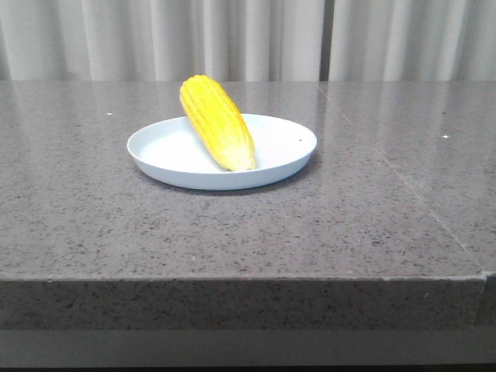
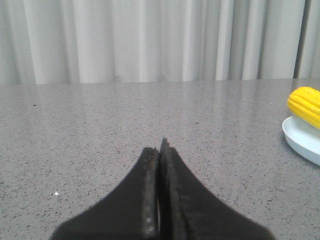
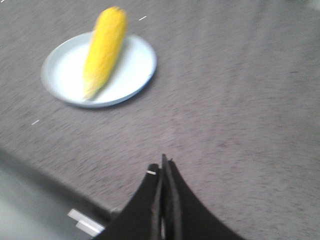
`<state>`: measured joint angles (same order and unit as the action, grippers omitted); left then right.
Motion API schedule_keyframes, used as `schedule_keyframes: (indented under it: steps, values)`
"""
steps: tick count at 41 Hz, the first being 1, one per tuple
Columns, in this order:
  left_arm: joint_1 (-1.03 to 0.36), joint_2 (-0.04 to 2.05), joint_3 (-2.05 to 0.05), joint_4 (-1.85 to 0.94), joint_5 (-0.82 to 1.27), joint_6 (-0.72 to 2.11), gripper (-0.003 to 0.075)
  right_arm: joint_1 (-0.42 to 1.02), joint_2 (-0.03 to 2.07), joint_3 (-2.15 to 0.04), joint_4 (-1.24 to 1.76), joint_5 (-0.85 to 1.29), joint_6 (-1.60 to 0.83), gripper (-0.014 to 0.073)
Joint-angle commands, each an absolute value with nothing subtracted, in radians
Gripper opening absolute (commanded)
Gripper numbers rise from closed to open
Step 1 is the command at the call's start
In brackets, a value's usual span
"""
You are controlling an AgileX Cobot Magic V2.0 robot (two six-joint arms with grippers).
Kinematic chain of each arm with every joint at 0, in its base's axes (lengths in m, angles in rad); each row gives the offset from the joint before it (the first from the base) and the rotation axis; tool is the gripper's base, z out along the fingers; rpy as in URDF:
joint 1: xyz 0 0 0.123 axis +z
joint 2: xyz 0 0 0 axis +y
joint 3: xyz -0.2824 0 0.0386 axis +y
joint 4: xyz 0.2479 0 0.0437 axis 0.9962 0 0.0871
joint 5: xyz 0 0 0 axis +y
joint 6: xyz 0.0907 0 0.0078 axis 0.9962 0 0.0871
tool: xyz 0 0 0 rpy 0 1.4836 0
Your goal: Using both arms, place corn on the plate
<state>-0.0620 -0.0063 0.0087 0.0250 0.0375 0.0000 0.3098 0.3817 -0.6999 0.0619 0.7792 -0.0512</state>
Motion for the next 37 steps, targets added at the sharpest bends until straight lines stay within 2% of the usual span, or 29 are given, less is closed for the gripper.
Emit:
schedule_keyframes:
  steps: [1,10,19,26,37]
  values:
    - [-0.060,-0.021,0.031,0.024,-0.049,0.000,-0.0020,0.214,0.299,-0.612,0.064,0.564,-0.062,-0.0067]
    - [-0.060,-0.021,0.031,0.024,-0.049,0.000,-0.0020,0.043,0.081,-0.311,0.064,0.287,-0.062,-0.0067]
    - [-0.060,-0.021,0.031,0.024,-0.049,0.000,-0.0020,0.019,-0.014,-0.094,0.064,0.092,-0.062,-0.0067]
    - [-0.060,-0.021,0.031,0.024,-0.049,0.000,-0.0020,0.019,-0.028,0.008,0.064,-0.064,-0.062,-0.0067]
    - [-0.060,-0.021,0.031,0.024,-0.049,0.000,-0.0020,0.019,-0.027,0.004,0.064,-0.055,-0.062,-0.0067]
